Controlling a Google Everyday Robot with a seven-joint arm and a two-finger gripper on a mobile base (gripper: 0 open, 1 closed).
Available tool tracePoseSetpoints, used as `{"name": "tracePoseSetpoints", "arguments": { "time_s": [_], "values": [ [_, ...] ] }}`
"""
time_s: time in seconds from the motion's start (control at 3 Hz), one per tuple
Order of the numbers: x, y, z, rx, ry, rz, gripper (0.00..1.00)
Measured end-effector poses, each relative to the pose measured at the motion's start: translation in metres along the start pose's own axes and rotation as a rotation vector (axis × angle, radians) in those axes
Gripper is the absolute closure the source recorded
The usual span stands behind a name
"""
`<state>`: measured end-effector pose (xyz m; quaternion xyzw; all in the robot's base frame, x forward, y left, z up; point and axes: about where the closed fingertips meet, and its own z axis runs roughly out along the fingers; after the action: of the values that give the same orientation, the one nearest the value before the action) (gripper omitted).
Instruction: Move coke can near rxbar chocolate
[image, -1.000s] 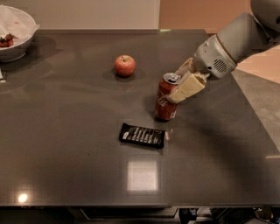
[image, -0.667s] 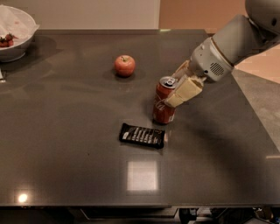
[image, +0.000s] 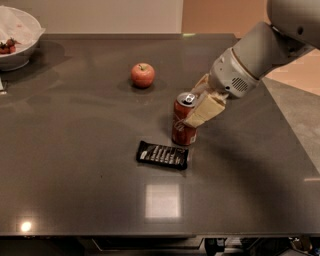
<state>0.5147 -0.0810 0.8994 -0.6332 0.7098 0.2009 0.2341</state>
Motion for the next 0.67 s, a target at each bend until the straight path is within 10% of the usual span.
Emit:
{"name": "tracePoseSetpoints", "arguments": {
  "time_s": [0.67],
  "values": [
    [-0.0017,0.0017,0.0034,-0.006,0.003,-0.02,0.0]
  ]
}}
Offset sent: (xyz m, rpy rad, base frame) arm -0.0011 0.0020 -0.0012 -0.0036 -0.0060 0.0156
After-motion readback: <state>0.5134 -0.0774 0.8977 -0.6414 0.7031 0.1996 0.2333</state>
